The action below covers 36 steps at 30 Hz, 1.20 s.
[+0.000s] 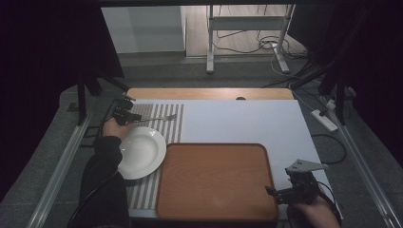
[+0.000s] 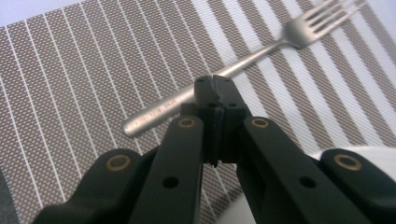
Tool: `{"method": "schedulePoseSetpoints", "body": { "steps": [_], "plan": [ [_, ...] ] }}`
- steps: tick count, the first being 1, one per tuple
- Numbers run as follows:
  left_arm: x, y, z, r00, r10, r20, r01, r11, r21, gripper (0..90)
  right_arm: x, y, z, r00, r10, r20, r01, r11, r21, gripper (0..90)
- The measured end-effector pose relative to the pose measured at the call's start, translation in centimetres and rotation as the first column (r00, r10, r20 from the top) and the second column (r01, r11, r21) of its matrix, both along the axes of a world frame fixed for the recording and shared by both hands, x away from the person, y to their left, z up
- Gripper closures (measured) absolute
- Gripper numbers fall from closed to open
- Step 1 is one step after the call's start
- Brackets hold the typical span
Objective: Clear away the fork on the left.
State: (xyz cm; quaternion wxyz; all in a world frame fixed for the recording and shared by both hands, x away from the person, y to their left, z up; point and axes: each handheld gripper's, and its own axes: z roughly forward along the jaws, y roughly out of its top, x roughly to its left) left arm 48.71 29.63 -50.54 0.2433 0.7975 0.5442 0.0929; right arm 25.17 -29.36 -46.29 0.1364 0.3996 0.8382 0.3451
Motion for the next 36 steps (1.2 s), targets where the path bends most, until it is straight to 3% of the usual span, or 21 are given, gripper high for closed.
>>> {"method": "schedulePoseSetpoints", "body": {
  "steps": [11, 16, 21, 26, 32, 36],
  "plan": [
    [2.4, 0.7, -1.7, 0.9981, 0.061, -0.011, -0.06, 0.9931, 0.101, 88.9, 0.0, 0.0, 0.0, 1.0, 0.008, -0.002, -0.008, 1.0, 0.005, 1.0],
    [2.7, 0.5, -1.9, 0.9987, 0.037, -0.036, -0.031, 0.9881, 0.15, 88.9, 0.0, 0.0, 0.0, 0.9999, 0.011, -0.001, -0.011, 1.0, 0.004, 1.0],
    [2.4, 0.9, -1.7, 0.9962, 0.021, -0.084, -0.012, 0.9944, 0.105, 89.1, 0.0, 0.0, 0.0, 0.9999, 0.017, 0.002, -0.017, 1.0, -0.004, 1.0],
    [1.5, 1.3, -1.6, 0.9893, -0.035, -0.141, 0.043, 0.9977, 0.053, 89.1, -0.1, 0.1, 0.0, 0.9998, 0.018, 0.001, -0.018, 1.0, -0.005, 1.0],
    [0.7, 1.3, -1.4, 0.9782, -0.093, -0.186, 0.098, 0.995, 0.017, 89.1, -0.1, 0.1, 0.0, 0.9997, 0.023, 0.002, -0.023, 1.0, -0.012, 1.0],
    [0.6, 1.2, -1.4, 0.9761, -0.105, -0.19, 0.109, 0.994, 0.008, 89.1, -0.1, 0.2, 0.0, 0.9996, 0.027, 0.002, -0.027, 1.0, -0.014, 1.0]
  ]
}}
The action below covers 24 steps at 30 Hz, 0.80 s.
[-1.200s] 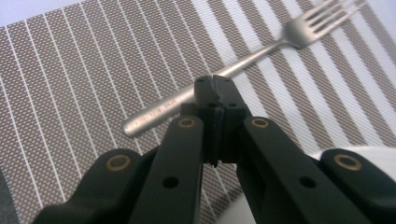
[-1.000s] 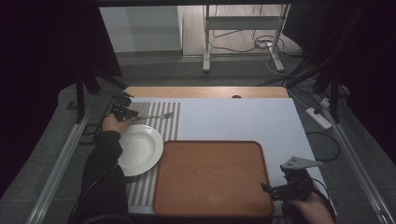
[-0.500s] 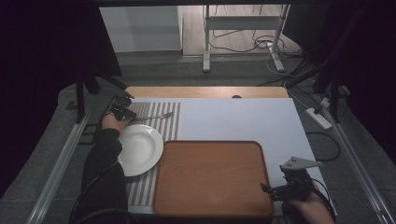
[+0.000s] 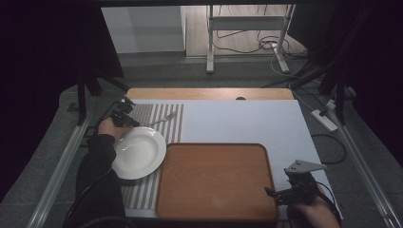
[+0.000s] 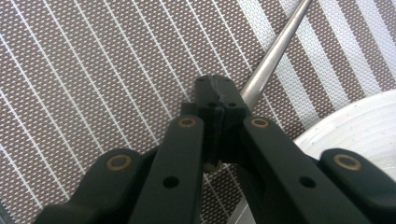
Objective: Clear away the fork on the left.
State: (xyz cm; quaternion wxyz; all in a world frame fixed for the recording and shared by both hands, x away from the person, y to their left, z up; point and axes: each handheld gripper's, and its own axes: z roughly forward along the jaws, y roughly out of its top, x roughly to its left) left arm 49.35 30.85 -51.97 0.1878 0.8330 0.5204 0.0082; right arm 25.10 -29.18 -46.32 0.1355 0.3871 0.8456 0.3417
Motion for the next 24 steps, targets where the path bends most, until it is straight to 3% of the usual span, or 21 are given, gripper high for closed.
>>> {"method": "schedulePoseSetpoints", "body": {
  "steps": [2, 5, 10, 12, 18, 21, 24],
  "plan": [
    [0.1, 0.1, 0.1, 1.0, -0.007, 0.003, 0.007, 0.9999, -0.009, 89.0, 0.0, 0.0, 0.0, 1.0, 0.0, 0.001, 0.0, 1.0, 0.0, 1.0],
    [0.2, 0.2, 0.5, 0.9989, 0.005, 0.046, -0.004, 0.9997, -0.022, 84.9, 0.0, 0.0, 0.0, 1.0, 0.001, 0.001, -0.001, 1.0, 0.0, 1.0],
    [0.5, -0.4, 1.3, 0.9957, 0.003, 0.093, 0.001, 0.9991, -0.041, 49.2, 0.0, 0.0, 0.0, 1.0, 0.002, 0.001, -0.002, 1.0, -0.001, 1.0],
    [0.6, -0.8, 1.5, 0.9935, -0.001, 0.114, 0.008, 0.9982, -0.06, 38.9, 0.0, 0.0, 0.0, 1.0, 0.002, 0.001, -0.002, 1.0, -0.002, 1.0],
    [1.0, -2.3, 1.5, 0.9929, -0.055, 0.105, 0.062, 0.9965, -0.057, 13.7, 0.0, 0.1, 0.0, 1.0, 0.005, 0.0, -0.005, 1.0, -0.004, 1.0],
    [1.3, -3.4, 1.1, 0.9908, -0.099, 0.093, 0.099, 0.9951, 0.006, 0.0, 0.0, 0.1, 0.0, 1.0, 0.006, -0.001, -0.006, 1.0, -0.009, 1.0],
    [1.7, -4.4, 0.7, 0.9899, -0.119, 0.077, 0.115, 0.9916, 0.059, 0.0, 0.0, 0.1, 0.0, 1.0, 0.007, -0.001, -0.007, 1.0, -0.009, 1.0]
  ]
}}
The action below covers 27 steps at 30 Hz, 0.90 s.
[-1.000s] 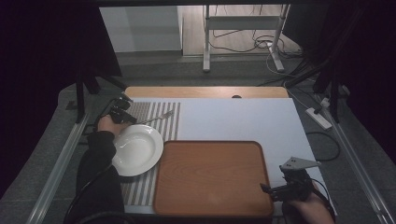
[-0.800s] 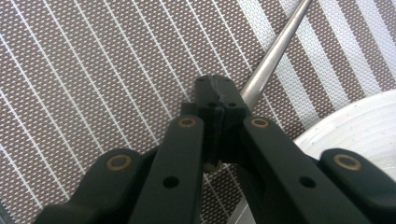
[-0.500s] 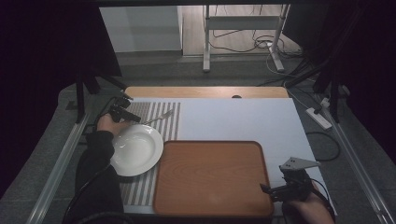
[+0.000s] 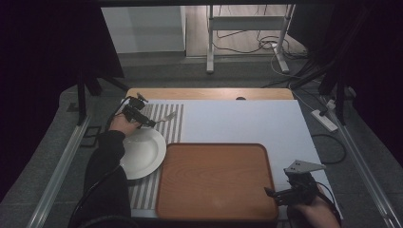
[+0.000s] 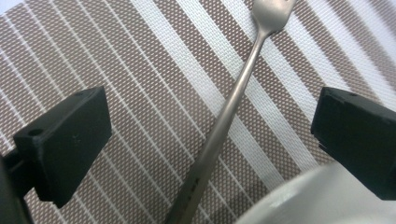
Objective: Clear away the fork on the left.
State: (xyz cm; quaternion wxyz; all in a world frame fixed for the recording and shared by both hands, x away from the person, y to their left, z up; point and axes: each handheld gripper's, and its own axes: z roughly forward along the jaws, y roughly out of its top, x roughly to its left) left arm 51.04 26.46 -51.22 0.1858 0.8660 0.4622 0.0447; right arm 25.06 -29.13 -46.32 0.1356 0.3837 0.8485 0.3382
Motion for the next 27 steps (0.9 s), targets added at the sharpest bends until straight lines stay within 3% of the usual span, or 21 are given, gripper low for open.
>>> {"method": "schedulePoseSetpoints", "body": {
  "steps": [8, 12, 13, 18, 22, 23, 24, 27],
  "plan": [
    [1.1, -1.8, -1.4, 0.9974, -0.011, -0.071, 0.019, 0.9939, 0.108, 0.4, 0.0, 0.0, 0.0, 1.0, 0.003, 0.0, -0.003, 1.0, 0.007, 1.0],
    [1.1, -1.6, -1.3, 0.9974, -0.014, -0.07, 0.02, 0.9953, 0.095, 4.3, 0.0, 0.0, 0.0, 1.0, 0.004, 0.0, -0.004, 1.0, 0.008, 1.0],
    [1.1, -1.4, -1.1, 0.9976, -0.021, -0.066, 0.027, 0.9958, 0.088, 7.7, 0.0, -0.1, 0.0, 1.0, 0.004, 0.0, -0.004, 1.0, 0.008, 1.0],
    [0.7, -0.9, -0.4, 0.9984, -0.037, -0.043, 0.04, 0.9959, 0.081, 44.6, 0.0, 0.0, 0.0, 1.0, 0.006, 0.0, -0.006, 1.0, 0.002, 1.0],
    [0.5, -0.6, -0.3, 0.9964, -0.075, -0.04, 0.077, 0.9956, 0.054, 62.7, 0.0, 0.0, 0.0, 1.0, 0.009, 0.001, -0.009, 1.0, 0.003, 1.0],
    [0.4, -0.6, -0.2, 0.996, -0.084, -0.032, 0.086, 0.9941, 0.067, 73.2, 0.0, 0.0, 0.0, 1.0, 0.009, 0.0, -0.009, 1.0, 0.001, 1.0],
    [0.4, -0.5, -0.3, 0.9959, -0.086, -0.029, 0.087, 0.9942, 0.062, 78.0, 0.0, 0.0, 0.0, 1.0, 0.009, 0.001, -0.009, 1.0, 0.003, 1.0],
    [0.4, -0.2, -0.3, 0.9946, -0.099, -0.032, 0.1, 0.9941, 0.041, 80.8, 0.0, 0.0, 0.0, 1.0, 0.008, 0.0, -0.008, 1.0, 0.0, 1.0]
  ]
}}
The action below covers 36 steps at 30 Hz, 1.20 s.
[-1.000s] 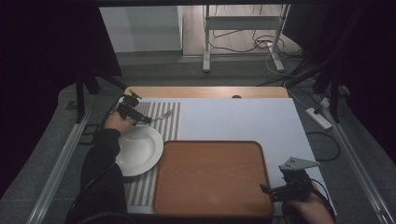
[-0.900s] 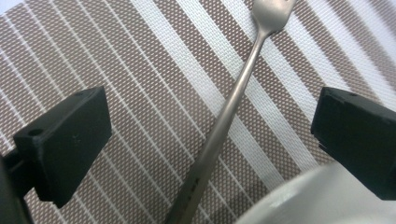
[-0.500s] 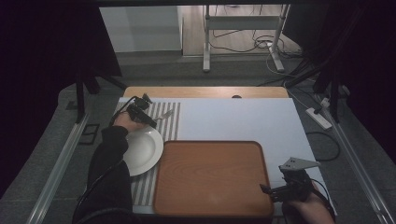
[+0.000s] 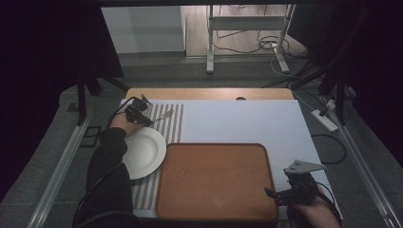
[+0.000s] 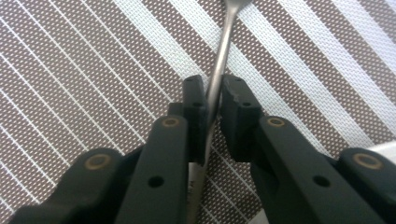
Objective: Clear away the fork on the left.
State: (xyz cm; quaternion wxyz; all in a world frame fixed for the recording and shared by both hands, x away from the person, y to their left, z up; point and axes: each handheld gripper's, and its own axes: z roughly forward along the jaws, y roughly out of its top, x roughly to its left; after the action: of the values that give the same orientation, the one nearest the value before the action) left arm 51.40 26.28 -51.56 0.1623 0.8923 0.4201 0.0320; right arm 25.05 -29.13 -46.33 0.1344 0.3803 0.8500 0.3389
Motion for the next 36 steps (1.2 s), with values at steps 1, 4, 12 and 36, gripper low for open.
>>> {"method": "schedulePoseSetpoints", "body": {
  "steps": [1, 4, 12, 36],
  "plan": [
    [0.1, 0.1, 0.0, 1.0, -0.004, -0.003, 0.003, 1.0, -0.003, 83.3, 0.0, 0.0, 0.0, 1.0, 0.0, 0.0, 0.0, 1.0, 0.0, 1.0],
    [0.1, 0.3, 0.0, 0.9999, 0.0, -0.011, 0.0, 0.9997, -0.023, 84.0, 0.0, 0.0, 0.0, 1.0, 0.001, 0.001, -0.001, 1.0, 0.0, 1.0],
    [-0.2, 1.4, 0.0, 1.0, 0.006, -0.003, -0.006, 0.9998, -0.021, 84.2, 0.0, 0.0, 0.0, 1.0, 0.001, 0.001, -0.001, 1.0, 0.0, 1.0],
    [-4.2, 8.1, 2.5, 0.9923, 0.121, 0.024, -0.121, 0.9924, -0.023, 84.2, 0.0, 0.1, 0.0, 1.0, 0.005, 0.001, -0.005, 1.0, -0.008, 1.0]
  ]
}}
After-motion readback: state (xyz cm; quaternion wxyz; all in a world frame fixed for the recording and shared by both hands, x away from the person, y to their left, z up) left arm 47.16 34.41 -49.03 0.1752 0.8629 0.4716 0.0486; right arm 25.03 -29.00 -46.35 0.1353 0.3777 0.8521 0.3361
